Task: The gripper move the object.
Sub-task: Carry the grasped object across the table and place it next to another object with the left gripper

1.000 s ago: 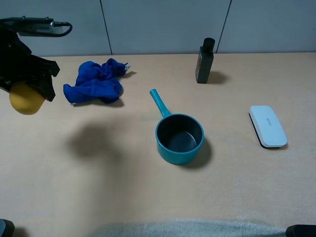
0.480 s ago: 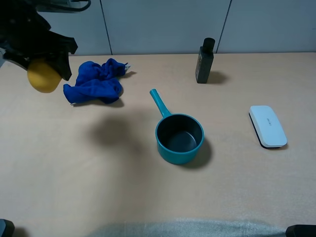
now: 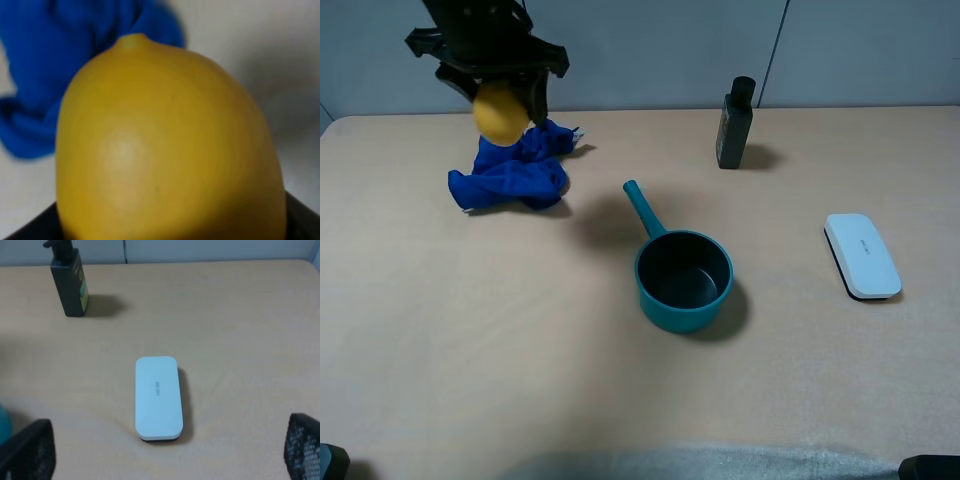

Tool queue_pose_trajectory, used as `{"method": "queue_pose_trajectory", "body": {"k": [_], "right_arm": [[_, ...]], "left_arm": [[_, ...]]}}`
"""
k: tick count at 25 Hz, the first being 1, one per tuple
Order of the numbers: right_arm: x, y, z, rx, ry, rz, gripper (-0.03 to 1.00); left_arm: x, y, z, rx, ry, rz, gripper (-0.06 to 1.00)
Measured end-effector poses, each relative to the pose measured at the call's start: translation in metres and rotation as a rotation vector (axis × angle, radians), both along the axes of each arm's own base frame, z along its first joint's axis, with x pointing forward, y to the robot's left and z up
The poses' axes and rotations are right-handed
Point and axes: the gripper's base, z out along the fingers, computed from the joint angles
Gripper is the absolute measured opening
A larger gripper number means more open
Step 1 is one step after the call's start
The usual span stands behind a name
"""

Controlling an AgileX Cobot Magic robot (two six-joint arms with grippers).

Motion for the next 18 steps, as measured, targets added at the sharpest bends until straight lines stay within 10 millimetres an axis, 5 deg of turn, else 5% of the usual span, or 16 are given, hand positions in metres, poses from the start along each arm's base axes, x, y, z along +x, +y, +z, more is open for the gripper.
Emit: {"method": "queue_pose_trajectory", "body": {"k": [8,18], "right_arm": [[0.000,0.000,0.000,0.000,0.000,0.000,0.69],[0.000,0.000,0.000,0.000,0.000,0.000,0.69]], "left_arm": [[0.032,-0.046,-0.006,-0.028,-0.056,-0.062,0.62],[0.056,-0.092,-0.041,-0.088,-0.090,-0.095,0.62]]}}
